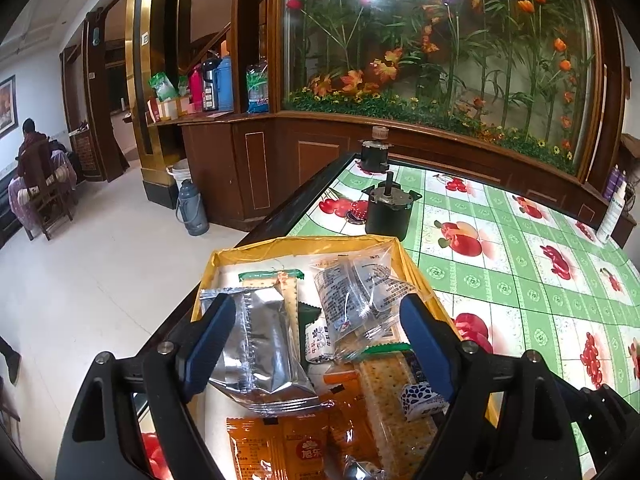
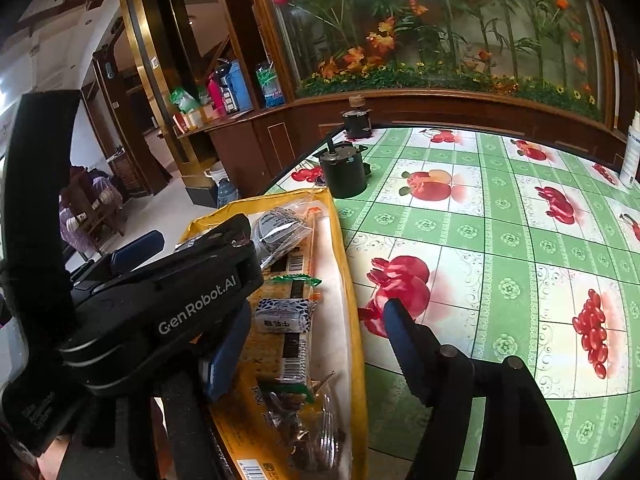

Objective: Organize snacks

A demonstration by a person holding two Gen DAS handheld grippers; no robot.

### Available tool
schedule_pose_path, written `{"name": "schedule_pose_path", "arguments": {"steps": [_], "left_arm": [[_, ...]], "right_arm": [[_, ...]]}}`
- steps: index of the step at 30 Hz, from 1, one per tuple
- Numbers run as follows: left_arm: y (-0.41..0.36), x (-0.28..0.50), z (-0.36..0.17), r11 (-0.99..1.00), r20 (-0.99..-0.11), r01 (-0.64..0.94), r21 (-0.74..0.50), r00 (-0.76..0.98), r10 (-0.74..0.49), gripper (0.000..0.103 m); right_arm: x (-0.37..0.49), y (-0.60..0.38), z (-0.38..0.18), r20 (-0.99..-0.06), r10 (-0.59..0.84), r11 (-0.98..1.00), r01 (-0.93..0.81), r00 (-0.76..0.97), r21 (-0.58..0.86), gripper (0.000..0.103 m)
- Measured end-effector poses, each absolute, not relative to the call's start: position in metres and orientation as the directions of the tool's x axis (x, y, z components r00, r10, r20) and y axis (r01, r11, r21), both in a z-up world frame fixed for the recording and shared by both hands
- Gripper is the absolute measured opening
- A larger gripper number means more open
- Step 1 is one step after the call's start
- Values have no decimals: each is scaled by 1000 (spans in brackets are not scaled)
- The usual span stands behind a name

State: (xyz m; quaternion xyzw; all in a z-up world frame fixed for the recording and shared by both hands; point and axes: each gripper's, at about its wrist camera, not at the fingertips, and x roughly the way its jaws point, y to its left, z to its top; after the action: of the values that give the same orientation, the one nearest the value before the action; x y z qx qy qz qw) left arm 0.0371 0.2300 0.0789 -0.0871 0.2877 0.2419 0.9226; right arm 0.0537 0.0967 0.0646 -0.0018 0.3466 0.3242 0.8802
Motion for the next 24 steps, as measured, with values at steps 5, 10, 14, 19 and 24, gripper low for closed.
{"name": "schedule_pose_path", "arguments": {"steps": [5, 10, 14, 19, 24], "left_arm": [[228, 31, 77, 865, -566, -501, -33, 723, 397, 85], [224, 19, 81, 862, -555, -505, -48, 731, 397, 94], [215, 11, 84, 872, -559, -487, -53, 738, 378, 99], [207, -4, 87, 872, -552, -487, -47, 740, 384, 101], [206, -24, 86, 867, -550, -496, -48, 737, 392, 103]], "right_arm": [[47, 88, 66, -604, 561, 794, -574, 566, 199, 77], [41, 73, 70, -580, 549, 808, -561, 602, 182, 86], [40, 60, 71, -580, 547, 812, -551, 604, 192, 89], [27, 52, 76, -561, 534, 816, -560, 633, 145, 90], [11, 46, 78, -543, 550, 799, -588, 634, 122, 90]]}}
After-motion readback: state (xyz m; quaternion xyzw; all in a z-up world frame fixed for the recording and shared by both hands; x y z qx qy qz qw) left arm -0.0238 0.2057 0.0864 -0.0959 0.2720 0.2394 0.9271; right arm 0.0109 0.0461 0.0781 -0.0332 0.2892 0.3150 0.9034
